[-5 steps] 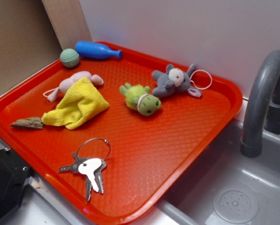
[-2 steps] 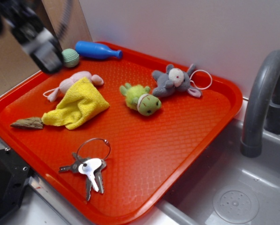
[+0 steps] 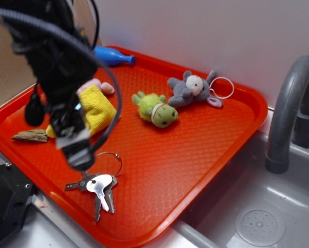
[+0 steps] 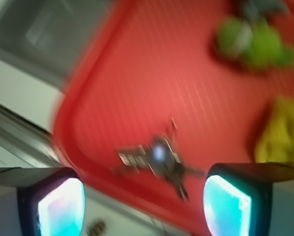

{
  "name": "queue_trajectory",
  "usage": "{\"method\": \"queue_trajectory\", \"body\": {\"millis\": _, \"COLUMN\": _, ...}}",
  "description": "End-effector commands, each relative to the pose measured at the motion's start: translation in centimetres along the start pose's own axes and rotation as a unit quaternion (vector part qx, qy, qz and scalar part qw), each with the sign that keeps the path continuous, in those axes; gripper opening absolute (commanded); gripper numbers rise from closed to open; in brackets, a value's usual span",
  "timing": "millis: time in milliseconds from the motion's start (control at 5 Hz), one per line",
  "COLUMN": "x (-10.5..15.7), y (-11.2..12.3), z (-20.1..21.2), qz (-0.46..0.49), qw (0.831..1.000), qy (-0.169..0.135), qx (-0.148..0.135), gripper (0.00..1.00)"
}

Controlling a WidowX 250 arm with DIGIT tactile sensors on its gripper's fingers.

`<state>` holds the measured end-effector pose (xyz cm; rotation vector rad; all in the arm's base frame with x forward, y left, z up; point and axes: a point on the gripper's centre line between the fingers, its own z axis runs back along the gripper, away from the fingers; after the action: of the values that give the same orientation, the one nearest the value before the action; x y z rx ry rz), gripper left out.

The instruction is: Grab the silver keys.

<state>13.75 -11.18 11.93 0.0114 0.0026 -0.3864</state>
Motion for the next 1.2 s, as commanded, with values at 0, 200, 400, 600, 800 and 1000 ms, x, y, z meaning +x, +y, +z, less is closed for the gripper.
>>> {"method": "queue_trajectory", "body": {"millis": 0, "x": -1.3, "y": 1.5, "z": -1.4, "qz": -0.012, "qw": 1.000, "qy": 0.001, "qx": 0.002, "gripper": 1.00}}
{"method": "queue_trajectory", "body": {"millis": 200, "x": -1.3, "y": 1.5, "z": -1.4, "qz": -0.012, "qw": 1.000, "qy": 0.001, "qx": 0.002, "gripper": 1.00}}
{"method": "queue_trajectory", "body": {"millis": 400, "x": -1.3, "y": 1.5, "z": -1.4, "qz": -0.012, "qw": 1.000, "qy": 0.001, "qx": 0.002, "gripper": 1.00}}
{"method": "queue_trajectory", "body": {"millis": 600, "x": 0.5, "y": 0.5, "z": -4.7, "qz": -0.059, "qw": 0.997, "qy": 0.003, "qx": 0.055, "gripper": 1.00}}
{"method": "queue_trajectory", "body": {"millis": 800, "x": 1.2, "y": 0.2, "z": -6.0, "qz": -0.076, "qw": 0.995, "qy": 0.006, "qx": 0.058, "gripper": 1.00}}
{"method": "queue_trajectory", "body": {"millis": 1000, "x": 1.4, "y": -0.1, "z": -7.0, "qz": -0.088, "qw": 0.995, "qy": 0.041, "qx": 0.038, "gripper": 1.00}}
